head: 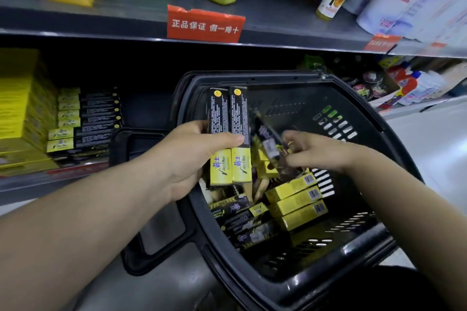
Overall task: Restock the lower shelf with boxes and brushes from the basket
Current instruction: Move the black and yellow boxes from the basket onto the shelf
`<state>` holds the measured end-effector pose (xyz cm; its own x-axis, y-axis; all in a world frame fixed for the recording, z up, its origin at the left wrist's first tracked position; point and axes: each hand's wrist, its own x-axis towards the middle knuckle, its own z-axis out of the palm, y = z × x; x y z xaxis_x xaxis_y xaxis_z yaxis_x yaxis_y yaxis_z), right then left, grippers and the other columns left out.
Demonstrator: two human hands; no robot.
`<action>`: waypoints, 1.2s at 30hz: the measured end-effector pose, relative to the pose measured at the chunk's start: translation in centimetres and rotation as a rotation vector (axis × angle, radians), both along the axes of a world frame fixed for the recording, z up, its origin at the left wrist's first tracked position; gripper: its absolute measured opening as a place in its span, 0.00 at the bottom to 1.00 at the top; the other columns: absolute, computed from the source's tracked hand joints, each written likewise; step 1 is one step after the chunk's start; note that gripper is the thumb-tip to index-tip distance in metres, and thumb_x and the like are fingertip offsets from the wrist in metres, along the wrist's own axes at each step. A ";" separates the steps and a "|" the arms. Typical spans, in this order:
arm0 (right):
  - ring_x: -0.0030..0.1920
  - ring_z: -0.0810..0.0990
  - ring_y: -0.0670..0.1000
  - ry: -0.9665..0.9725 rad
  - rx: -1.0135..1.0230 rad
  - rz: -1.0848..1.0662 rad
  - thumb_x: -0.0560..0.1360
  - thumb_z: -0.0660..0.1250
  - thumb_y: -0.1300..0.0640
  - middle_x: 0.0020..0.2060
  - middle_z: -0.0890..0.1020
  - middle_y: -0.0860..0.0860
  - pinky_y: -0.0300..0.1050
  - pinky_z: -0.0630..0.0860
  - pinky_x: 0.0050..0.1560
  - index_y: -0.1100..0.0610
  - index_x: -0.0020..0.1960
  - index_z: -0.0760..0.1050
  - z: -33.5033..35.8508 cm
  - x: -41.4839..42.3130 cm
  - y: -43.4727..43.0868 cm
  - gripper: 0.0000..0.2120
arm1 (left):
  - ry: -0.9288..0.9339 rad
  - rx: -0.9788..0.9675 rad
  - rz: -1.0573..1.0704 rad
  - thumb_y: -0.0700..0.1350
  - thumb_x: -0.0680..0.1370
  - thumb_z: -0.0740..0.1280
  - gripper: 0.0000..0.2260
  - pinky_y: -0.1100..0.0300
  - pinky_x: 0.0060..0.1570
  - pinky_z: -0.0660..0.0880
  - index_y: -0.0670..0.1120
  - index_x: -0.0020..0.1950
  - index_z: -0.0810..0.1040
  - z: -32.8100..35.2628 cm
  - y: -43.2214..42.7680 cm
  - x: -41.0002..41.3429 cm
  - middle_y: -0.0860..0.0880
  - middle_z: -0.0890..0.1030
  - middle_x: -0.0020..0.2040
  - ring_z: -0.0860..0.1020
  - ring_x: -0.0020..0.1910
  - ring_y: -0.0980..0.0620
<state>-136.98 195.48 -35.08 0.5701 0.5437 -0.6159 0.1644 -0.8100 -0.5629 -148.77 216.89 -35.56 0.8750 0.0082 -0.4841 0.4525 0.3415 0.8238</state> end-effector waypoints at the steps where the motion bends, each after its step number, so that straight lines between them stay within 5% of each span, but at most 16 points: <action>1: 0.43 0.79 0.46 -0.029 0.104 -0.063 0.67 0.68 0.52 0.44 0.80 0.48 0.42 0.74 0.46 0.54 0.55 0.70 1.0 -0.3 0.5 0.18 | -0.007 -0.002 0.030 0.40 0.71 0.72 0.14 0.47 0.60 0.74 0.44 0.56 0.78 0.2 0.2 -0.1 0.46 0.85 0.49 0.82 0.51 0.47; 3: 0.48 0.78 0.46 -0.086 0.274 -0.102 0.68 0.69 0.52 0.47 0.80 0.48 0.43 0.73 0.52 0.55 0.56 0.71 2.2 -1.7 2.4 0.18 | -0.024 0.000 0.086 0.41 0.71 0.72 0.14 0.48 0.59 0.74 0.45 0.57 0.77 0.5 0.7 -0.2 0.46 0.84 0.49 0.82 0.51 0.47; 10: 0.34 0.64 0.45 -0.201 0.587 -0.165 0.73 0.62 0.44 0.33 0.65 0.51 0.38 0.64 0.36 0.57 0.39 0.64 2.2 -6.8 10.0 0.17 | -0.044 0.024 0.215 0.47 0.72 0.72 0.17 0.48 0.50 0.79 0.47 0.59 0.74 1.2 3.8 -1.4 0.46 0.84 0.48 0.83 0.47 0.46; 14: 0.42 0.76 0.56 -0.088 0.628 -0.262 0.74 0.62 0.42 0.40 0.76 0.62 0.54 0.72 0.48 0.63 0.45 0.71 2.5 -6.9 12.3 0.22 | -0.029 -0.047 0.181 0.47 0.71 0.72 0.17 0.59 0.30 0.78 0.48 0.58 0.75 1.4 5.7 -2.4 0.47 0.86 0.42 0.84 0.38 0.51; 17: 0.44 0.81 0.56 -0.002 0.627 -0.339 0.71 0.70 0.49 0.46 0.80 0.56 0.51 0.74 0.45 0.53 0.50 0.71 2.8 -5.7 14.1 0.13 | -0.037 -0.041 0.157 0.48 0.69 0.73 0.19 0.58 0.33 0.80 0.50 0.59 0.76 1.3 7.0 -3.2 0.49 0.86 0.45 0.84 0.41 0.50; 20: 0.48 0.84 0.54 0.240 0.581 -0.300 0.71 0.71 0.58 0.51 0.82 0.53 0.48 0.80 0.42 0.44 0.66 0.63 3.0 -4.4 16.3 0.29 | 0.002 0.004 0.187 0.48 0.69 0.73 0.19 0.56 0.39 0.80 0.51 0.58 0.76 1.2 8.9 -4.1 0.50 0.86 0.44 0.84 0.42 0.51; 25: 0.38 0.84 0.52 0.241 0.463 -0.177 0.73 0.69 0.59 0.41 0.83 0.54 0.45 0.81 0.37 0.52 0.56 0.70 2.4 -3.5 21.7 0.13 | 0.145 0.136 0.455 0.47 0.69 0.74 0.21 0.46 0.57 0.75 0.48 0.60 0.75 -0.6 12.7 -5.4 0.46 0.83 0.51 0.80 0.52 0.44; 28: 0.34 0.83 0.49 0.224 0.446 -0.254 0.74 0.69 0.58 0.38 0.81 0.53 0.41 0.80 0.34 0.56 0.45 0.71 1.2 -2.6 25.3 0.07 | 0.259 0.171 0.675 0.46 0.70 0.74 0.19 0.40 0.56 0.74 0.44 0.57 0.75 -2.3 15.2 -6.6 0.41 0.81 0.52 0.78 0.52 0.38; 30: 0.37 0.81 0.46 0.168 0.415 -0.284 0.73 0.70 0.56 0.41 0.79 0.51 0.39 0.80 0.33 0.57 0.48 0.70 0.0 -1.9 27.6 0.09 | 0.317 0.216 0.748 0.45 0.70 0.74 0.22 0.39 0.54 0.75 0.41 0.60 0.73 -3.1 16.6 -7.5 0.38 0.79 0.54 0.78 0.52 0.36; 36: 0.43 0.75 0.46 0.064 0.343 -0.404 0.73 0.70 0.50 0.50 0.75 0.53 0.38 0.79 0.39 0.62 0.58 0.73 -4.5 0.5 31.8 0.20 | 0.304 0.309 0.839 0.40 0.71 0.72 0.18 0.57 0.43 0.72 0.41 0.58 0.72 -4.9 19.2 -9.0 0.44 0.79 0.48 0.77 0.43 0.46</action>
<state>-136.47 227.32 -39.55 0.7427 0.4648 -0.4820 -0.1661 -0.5695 -0.8051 -157.78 236.08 -40.51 0.3619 0.7441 -0.5615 0.3679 0.4394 0.8195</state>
